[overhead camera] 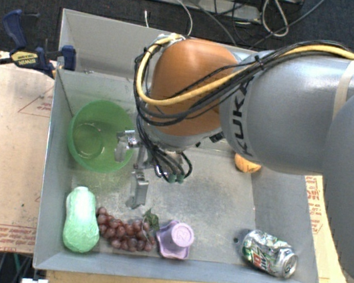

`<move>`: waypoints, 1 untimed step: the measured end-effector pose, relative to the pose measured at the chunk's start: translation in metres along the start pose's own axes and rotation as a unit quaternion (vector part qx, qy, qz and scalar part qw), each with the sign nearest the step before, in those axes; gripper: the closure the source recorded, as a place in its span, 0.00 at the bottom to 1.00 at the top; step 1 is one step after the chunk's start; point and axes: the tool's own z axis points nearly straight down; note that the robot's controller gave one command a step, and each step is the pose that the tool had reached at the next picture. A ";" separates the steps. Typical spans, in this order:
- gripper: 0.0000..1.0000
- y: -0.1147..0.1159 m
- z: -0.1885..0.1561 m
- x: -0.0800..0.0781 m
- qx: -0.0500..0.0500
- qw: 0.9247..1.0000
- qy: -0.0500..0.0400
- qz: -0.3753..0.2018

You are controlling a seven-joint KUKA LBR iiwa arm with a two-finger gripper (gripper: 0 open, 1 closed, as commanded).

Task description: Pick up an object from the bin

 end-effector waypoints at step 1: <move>0.00 -0.011 -0.012 -0.037 0.002 1.000 -0.016 0.013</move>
Offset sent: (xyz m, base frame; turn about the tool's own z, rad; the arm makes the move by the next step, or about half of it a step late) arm 0.0207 -0.0034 0.1045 0.0097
